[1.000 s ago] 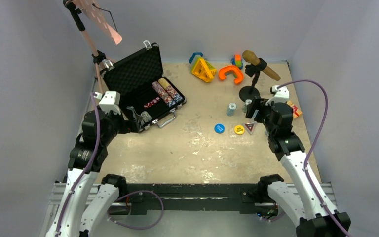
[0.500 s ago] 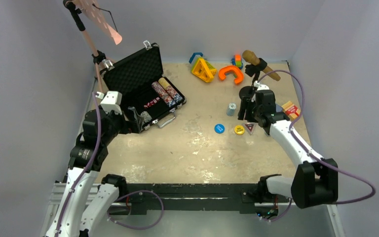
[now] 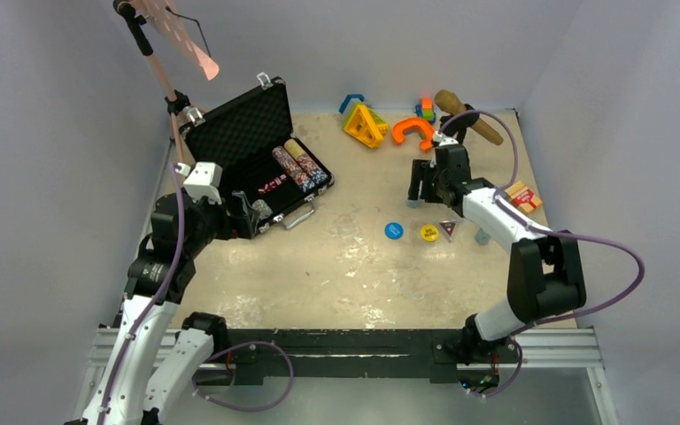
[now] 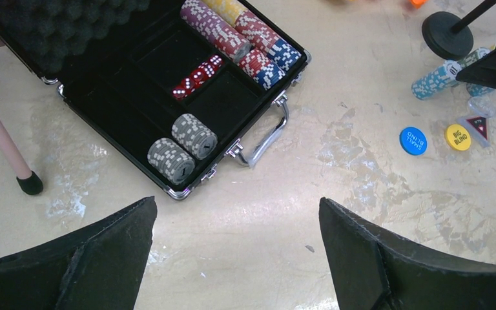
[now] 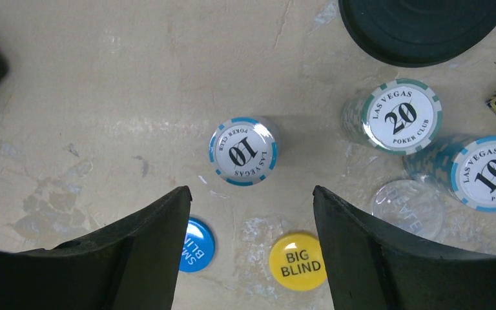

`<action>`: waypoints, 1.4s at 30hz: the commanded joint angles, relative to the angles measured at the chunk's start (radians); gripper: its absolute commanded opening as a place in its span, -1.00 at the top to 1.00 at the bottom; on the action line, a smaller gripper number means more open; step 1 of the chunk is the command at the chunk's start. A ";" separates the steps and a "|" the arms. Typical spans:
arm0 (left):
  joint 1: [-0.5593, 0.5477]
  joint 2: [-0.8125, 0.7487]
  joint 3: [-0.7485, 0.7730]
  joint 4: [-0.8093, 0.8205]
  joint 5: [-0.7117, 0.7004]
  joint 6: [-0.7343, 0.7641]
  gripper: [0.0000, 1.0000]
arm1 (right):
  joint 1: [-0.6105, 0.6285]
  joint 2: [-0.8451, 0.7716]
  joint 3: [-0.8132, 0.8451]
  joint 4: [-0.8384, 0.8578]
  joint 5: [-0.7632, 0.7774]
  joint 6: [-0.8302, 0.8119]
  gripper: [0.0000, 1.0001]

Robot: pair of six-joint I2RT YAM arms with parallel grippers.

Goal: Pack up texas hold em set

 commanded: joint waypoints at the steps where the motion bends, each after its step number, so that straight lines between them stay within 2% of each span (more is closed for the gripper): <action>1: 0.005 0.002 0.020 0.018 0.027 0.028 -0.98 | 0.010 0.045 0.066 0.059 0.035 0.009 -0.43; 10: 0.005 0.008 0.021 0.015 0.037 0.033 -0.97 | 0.023 0.142 0.123 0.068 0.072 -0.003 -0.34; 15: 0.005 0.006 0.023 0.016 0.037 0.033 -0.97 | 0.026 0.185 0.141 0.063 0.077 -0.006 -0.17; 22: 0.004 0.003 0.021 0.019 0.047 0.035 -0.97 | 0.030 0.209 0.148 0.065 0.073 -0.007 -0.10; 24: 0.005 0.003 0.021 0.019 0.047 0.035 -0.97 | 0.030 0.213 0.148 0.064 0.074 -0.009 0.05; 31: 0.005 0.002 0.019 0.021 0.061 0.038 -0.96 | 0.030 0.187 0.143 0.059 0.067 -0.030 1.00; 34: 0.004 0.000 0.017 0.023 0.074 0.044 -0.96 | 0.030 0.127 0.129 0.050 0.051 -0.050 1.00; 38: -0.001 -0.021 -0.009 0.060 0.125 0.060 -0.94 | 0.030 0.011 0.099 0.023 -0.045 -0.058 1.00; 42: -0.042 -0.011 -0.026 0.090 0.214 0.088 -0.87 | 0.031 -0.082 0.061 -0.002 -0.266 -0.073 1.00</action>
